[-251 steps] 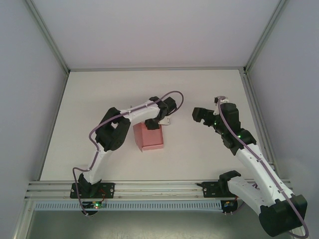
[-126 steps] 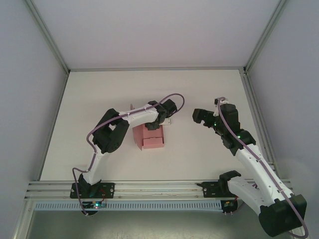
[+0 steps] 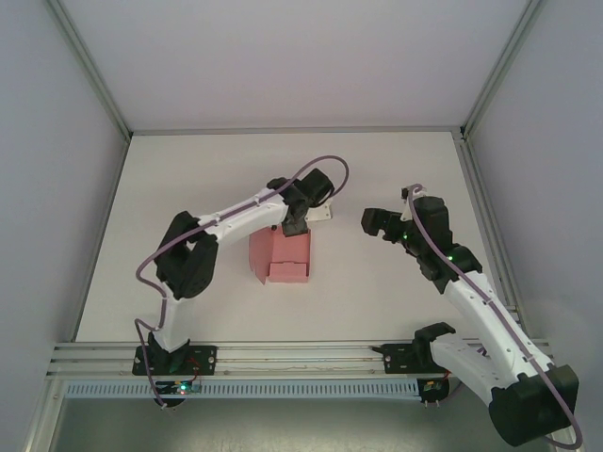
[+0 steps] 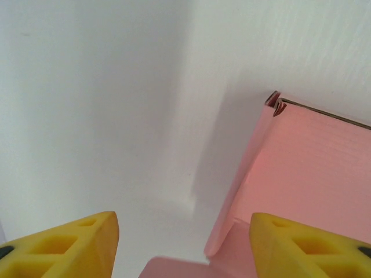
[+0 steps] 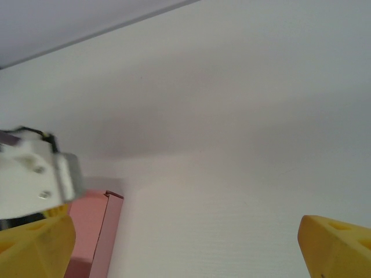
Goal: Assemble paper box
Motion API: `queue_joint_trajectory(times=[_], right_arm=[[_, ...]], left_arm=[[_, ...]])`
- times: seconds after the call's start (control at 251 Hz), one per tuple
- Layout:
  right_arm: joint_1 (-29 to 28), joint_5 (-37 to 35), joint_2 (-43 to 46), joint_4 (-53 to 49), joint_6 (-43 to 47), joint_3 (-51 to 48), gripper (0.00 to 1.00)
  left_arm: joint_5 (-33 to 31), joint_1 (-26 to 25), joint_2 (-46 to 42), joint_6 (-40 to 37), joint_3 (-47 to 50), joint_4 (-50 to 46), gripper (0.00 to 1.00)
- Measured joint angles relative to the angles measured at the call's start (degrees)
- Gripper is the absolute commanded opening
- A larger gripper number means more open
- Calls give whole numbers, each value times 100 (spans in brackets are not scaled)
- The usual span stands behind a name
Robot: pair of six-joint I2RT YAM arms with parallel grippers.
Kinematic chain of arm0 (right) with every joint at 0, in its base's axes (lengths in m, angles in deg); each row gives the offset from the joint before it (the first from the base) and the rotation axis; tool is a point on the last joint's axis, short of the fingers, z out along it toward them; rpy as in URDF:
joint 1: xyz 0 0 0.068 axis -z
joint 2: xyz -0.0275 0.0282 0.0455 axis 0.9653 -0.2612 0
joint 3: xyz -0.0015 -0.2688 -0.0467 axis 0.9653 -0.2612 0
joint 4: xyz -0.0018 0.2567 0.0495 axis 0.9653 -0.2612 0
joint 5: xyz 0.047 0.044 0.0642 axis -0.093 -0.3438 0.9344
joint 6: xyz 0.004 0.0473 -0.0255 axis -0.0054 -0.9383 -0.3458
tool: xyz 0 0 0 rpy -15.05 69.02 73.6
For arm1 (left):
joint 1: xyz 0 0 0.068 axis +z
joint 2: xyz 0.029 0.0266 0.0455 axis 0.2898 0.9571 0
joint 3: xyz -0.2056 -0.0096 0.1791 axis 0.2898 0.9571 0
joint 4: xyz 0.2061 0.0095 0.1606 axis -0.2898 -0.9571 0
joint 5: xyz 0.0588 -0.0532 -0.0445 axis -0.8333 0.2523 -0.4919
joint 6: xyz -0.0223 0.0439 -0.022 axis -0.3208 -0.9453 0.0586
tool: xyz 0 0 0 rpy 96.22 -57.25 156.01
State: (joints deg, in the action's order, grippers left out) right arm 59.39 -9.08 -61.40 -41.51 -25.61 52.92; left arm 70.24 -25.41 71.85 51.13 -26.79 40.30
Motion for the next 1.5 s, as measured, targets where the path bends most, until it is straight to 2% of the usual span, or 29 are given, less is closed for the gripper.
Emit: queue_joint_trajectory(times=[0.02,0.036,0.048,0.172,0.235,0.295,0.359,0.459,0.515,0.587,0.654,0.782,1.006,1.105,1.217,1.277,1.329,1.413,1.496], right_arm=[[0,28,-26,0,20,0,98],[0,48,-42,2,28,0,98],[-2,68,-66,9,50,0,98],[-105,118,-308,33,278,15,98],[-345,37,-538,-33,503,109,98],[-675,-28,-815,-66,811,278,98],[-1064,-22,-1200,-70,1241,522,98],[-1611,72,-2151,-59,1978,1141,91],[-1847,138,-2839,-9,2343,1602,86],[-2074,177,-3700,26,2771,2208,80],[-2225,155,-4505,37,3117,2793,68],[-2332,184,-5641,-81,3574,3613,67],[-2330,271,-6190,-286,4103,3805,57],[-2330,343,-6319,-280,4264,3893,46],[-2332,367,-6428,-258,4419,3947,28],[-2332,358,-6448,-264,4465,3947,27],[-2332,337,-6450,-262,4518,3947,21],[-2334,238,-6450,-262,4553,3945,18],[-2345,101,-6446,-236,4572,3877,18]], left_arm=[[4,0,-79,24,0,2,81],[26,0,-142,72,0,2,97],[28,0,-212,76,2,7,100],[66,52,-986,660,136,181,100],[-7,157,-1534,1178,313,356,100],[-72,415,-2114,1893,476,490,100],[-92,909,-2811,2723,826,691,100],[-321,1764,-3991,3901,1814,938,100],[-501,2048,-4583,4437,2439,927,100],[-590,2192,-5215,4948,3163,892,100],[-632,2236,-5681,5333,3703,796,100],[-643,2251,-6354,5866,4295,581,100],[-619,2251,-6599,6314,4485,511,100],[-551,2251,-6402,6363,4483,505,100],[-498,2251,-6205,6376,4483,498,100],[-474,2251,-6144,6378,4483,490,100],[-448,2251,-6113,6376,4483,490,100],[-426,2251,-6105,6376,4481,487,100],[-428,2251,-6105,6373,4481,487,100]])
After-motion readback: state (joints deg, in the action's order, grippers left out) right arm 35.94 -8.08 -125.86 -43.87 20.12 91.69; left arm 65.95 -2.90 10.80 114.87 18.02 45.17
